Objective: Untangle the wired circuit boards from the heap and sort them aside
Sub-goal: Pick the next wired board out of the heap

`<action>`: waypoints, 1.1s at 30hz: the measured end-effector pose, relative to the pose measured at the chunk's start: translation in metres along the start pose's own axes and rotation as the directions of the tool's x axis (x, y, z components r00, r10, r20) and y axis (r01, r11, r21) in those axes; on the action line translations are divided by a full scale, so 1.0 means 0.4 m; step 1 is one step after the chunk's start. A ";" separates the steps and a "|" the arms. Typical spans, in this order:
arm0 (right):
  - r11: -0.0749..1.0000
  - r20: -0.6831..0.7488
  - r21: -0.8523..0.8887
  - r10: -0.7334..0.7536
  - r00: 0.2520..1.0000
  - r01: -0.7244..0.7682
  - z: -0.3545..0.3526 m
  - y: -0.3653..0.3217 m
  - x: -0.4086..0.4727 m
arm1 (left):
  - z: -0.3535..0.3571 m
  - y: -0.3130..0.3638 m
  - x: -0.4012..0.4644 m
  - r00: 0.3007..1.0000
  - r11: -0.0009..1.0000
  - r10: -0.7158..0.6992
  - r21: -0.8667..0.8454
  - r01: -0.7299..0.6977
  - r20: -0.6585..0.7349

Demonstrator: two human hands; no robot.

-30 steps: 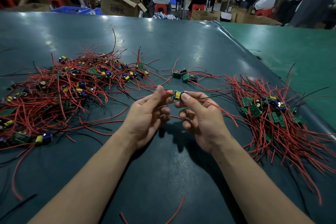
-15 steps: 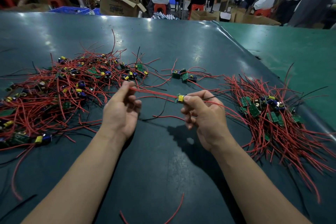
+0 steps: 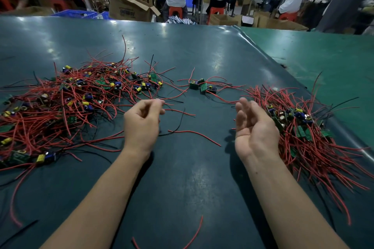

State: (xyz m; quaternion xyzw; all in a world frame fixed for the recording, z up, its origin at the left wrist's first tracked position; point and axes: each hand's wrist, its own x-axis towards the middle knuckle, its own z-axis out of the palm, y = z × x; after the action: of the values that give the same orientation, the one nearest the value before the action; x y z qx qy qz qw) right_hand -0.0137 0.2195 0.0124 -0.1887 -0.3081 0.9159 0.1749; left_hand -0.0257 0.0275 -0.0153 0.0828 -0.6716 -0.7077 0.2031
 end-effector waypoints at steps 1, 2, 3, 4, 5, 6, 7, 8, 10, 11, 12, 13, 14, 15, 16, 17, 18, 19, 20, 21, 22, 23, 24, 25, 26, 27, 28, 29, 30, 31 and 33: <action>0.998 0.020 -0.069 0.016 1.000 -0.015 0.001 0.007 -0.003 | 0.005 -0.004 -0.012 0.993 0.984 0.100 0.143 -0.109 0.064; 0.989 0.042 -0.143 0.037 0.998 -0.031 0.001 0.014 -0.006 | 0.008 -0.006 -0.025 0.974 0.944 0.178 0.253 -0.210 0.143; 0.976 0.066 -0.212 0.060 0.996 -0.044 0.001 0.021 -0.010 | 0.009 -0.007 -0.036 0.946 0.892 0.240 0.334 -0.303 0.216; 0.961 0.091 -0.273 0.077 0.993 -0.050 0.000 0.029 -0.014 | 0.007 -0.008 -0.041 0.913 0.826 0.305 0.401 -0.395 0.272; 0.943 0.117 -0.329 0.090 0.989 -0.046 0.000 0.036 -0.018 | 0.003 -0.009 -0.043 0.876 0.743 0.370 0.466 -0.479 0.310; 0.924 0.144 -0.380 0.096 0.985 -0.035 0.001 0.042 -0.022 | -0.003 -0.009 -0.040 0.843 0.649 0.425 0.538 -0.538 0.330; 0.907 0.170 -0.420 0.097 0.981 -0.017 0.004 0.047 -0.026 | -0.011 -0.008 -0.036 0.825 0.560 0.463 0.615 -0.555 0.324; 0.891 0.197 -0.453 0.094 0.976 0.005 0.004 0.051 -0.030 | -0.021 -0.008 -0.028 0.830 0.489 0.477 0.697 -0.524 0.289; 0.861 0.248 -0.506 0.093 0.964 0.047 0.006 0.057 -0.034 | -0.045 -0.009 -0.008 0.876 0.394 0.456 0.848 -0.356 0.156; 0.850 0.268 -0.525 0.102 0.958 0.056 0.007 0.060 -0.037 | -0.059 -0.008 0.003 0.902 0.363 0.424 0.897 -0.252 0.082; 0.844 0.285 -0.533 0.118 0.951 0.055 0.007 0.061 -0.038 | -0.073 -0.007 0.013 0.928 0.351 0.374 0.924 -0.153 0.011; 0.846 0.297 -0.532 0.137 0.945 0.044 0.007 0.061 -0.040 | -0.086 -0.005 0.024 0.949 0.354 0.310 0.933 -0.067 -0.050; 0.850 0.302 -0.525 0.156 0.940 0.028 0.008 0.060 -0.040 | -0.096 -0.004 0.034 0.964 0.360 0.244 0.933 0.007 -0.102; 0.854 0.302 -0.519 0.171 0.938 0.012 0.007 0.059 -0.039 | -0.104 -0.003 0.042 0.974 0.355 0.181 0.932 0.067 -0.139; 0.858 0.298 -0.514 0.181 0.937 -0.002 0.007 0.057 -0.038 | -0.111 -0.003 0.048 0.978 0.336 0.137 0.936 0.103 -0.157; 0.862 0.293 -0.507 0.186 0.938 -0.013 0.007 0.055 -0.037 | -0.117 -0.006 0.053 0.980 0.320 0.125 0.941 0.110 -0.157; 0.867 0.288 -0.499 0.192 0.938 -0.024 0.007 0.054 -0.037 | -0.125 -0.010 0.058 0.979 0.327 0.142 0.941 0.093 -0.147; 0.871 0.284 -0.490 0.199 0.938 -0.036 0.007 0.053 -0.036 | -0.132 -0.012 0.064 0.976 0.356 0.174 0.932 0.065 -0.134; 0.875 0.280 -0.482 0.209 0.937 -0.051 0.006 0.053 -0.035 | -0.139 -0.011 0.070 0.969 0.395 0.205 0.917 0.046 -0.137; 0.876 0.278 -0.477 0.223 0.934 -0.067 0.005 0.051 -0.035 | -0.144 -0.007 0.074 0.964 0.432 0.217 0.901 0.047 -0.154; 0.876 0.276 -0.475 0.238 0.931 -0.083 0.005 0.050 -0.036 | -0.147 -0.005 0.078 0.964 0.450 0.204 0.891 0.064 -0.172; 0.875 0.276 -0.475 0.249 0.928 -0.093 0.004 0.048 -0.036 | -0.147 -0.004 0.079 0.969 0.435 0.178 0.897 0.079 -0.172; 0.874 0.277 -0.475 0.257 0.926 -0.100 0.003 0.046 -0.037 | -0.147 -0.007 0.080 0.977 0.398 0.149 0.914 0.083 -0.153; 0.874 0.277 -0.475 0.262 0.924 -0.105 0.003 0.044 -0.038 | -0.146 -0.012 0.081 0.982 0.370 0.134 0.926 0.075 -0.133; 0.874 0.278 -0.474 0.266 0.923 -0.109 0.003 0.043 -0.039 | -0.145 -0.018 0.084 0.982 0.375 0.146 0.925 0.060 -0.122; 0.874 0.277 -0.472 0.271 0.922 -0.115 0.002 0.043 -0.039 | -0.145 -0.022 0.087 0.978 0.409 0.168 0.911 0.048 -0.127; 0.875 0.275 -0.467 0.279 0.920 -0.125 0.002 0.042 -0.038 | -0.146 -0.023 0.089 0.970 0.457 0.192 0.888 0.048 -0.152; 0.878 0.272 -0.457 0.290 0.918 -0.142 0.002 0.042 -0.038 | -0.148 -0.022 0.090 0.961 0.500 0.211 0.864 0.053 -0.181; 0.882 0.267 -0.442 0.304 0.915 -0.164 0.003 0.041 -0.039 | -0.149 -0.020 0.089 0.953 0.537 0.225 0.842 0.054 -0.205; 0.887 0.261 -0.423 0.318 0.911 -0.188 0.004 0.040 -0.039 | -0.148 -0.018 0.088 0.948 0.573 0.237 0.818 0.040 -0.213; 0.893 0.256 -0.394 0.332 0.908 -0.215 0.004 0.039 -0.037 | -0.136 -0.010 0.076 0.942 0.640 0.288 0.766 -0.056 -0.172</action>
State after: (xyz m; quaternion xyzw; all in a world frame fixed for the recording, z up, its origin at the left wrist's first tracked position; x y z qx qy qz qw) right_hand -0.0046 0.2005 0.0071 -0.1099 -0.4632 0.8782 -0.0465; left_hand -0.0326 -0.0347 -0.0191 0.1929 -0.8726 -0.3246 0.3098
